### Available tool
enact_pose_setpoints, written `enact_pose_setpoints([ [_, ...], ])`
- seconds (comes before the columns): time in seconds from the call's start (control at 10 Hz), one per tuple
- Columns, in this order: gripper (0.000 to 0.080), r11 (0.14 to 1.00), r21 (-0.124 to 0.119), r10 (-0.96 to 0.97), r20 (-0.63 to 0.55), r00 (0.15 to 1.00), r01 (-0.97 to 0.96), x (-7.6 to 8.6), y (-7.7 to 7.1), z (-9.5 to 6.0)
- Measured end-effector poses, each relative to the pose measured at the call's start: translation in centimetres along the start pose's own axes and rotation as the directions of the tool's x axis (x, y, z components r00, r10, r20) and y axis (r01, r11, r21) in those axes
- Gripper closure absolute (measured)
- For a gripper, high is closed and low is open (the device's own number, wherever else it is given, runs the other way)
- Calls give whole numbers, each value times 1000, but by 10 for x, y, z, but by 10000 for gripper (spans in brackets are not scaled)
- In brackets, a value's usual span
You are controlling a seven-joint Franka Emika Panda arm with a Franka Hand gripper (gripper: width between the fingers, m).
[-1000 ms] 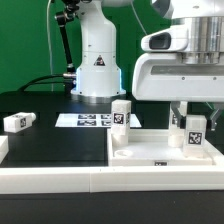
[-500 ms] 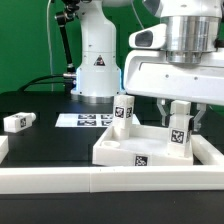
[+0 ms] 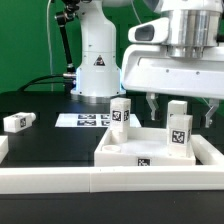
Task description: Assemble square table
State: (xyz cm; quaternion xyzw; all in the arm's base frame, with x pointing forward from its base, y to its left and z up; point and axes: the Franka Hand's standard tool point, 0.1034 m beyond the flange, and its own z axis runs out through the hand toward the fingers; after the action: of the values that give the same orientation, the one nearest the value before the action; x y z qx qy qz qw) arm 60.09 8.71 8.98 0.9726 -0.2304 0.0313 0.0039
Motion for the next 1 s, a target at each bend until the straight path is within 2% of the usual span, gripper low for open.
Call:
enact_pose_setpoints([
  [0.1, 161, 1000, 2, -25, 4, 1000, 25, -2, 6, -4],
  [0.3, 151, 999, -1, -52, 10, 999, 52, 4, 21, -9],
  [0.4, 151, 999, -2, -47, 11, 999, 48, 9, 21, -13],
  [0.8, 151, 998, -1, -55, 9, 998, 55, 8, 21, -11],
  [1.0, 151, 992, -3, -123, 5, 992, 123, 5, 38, -9],
])
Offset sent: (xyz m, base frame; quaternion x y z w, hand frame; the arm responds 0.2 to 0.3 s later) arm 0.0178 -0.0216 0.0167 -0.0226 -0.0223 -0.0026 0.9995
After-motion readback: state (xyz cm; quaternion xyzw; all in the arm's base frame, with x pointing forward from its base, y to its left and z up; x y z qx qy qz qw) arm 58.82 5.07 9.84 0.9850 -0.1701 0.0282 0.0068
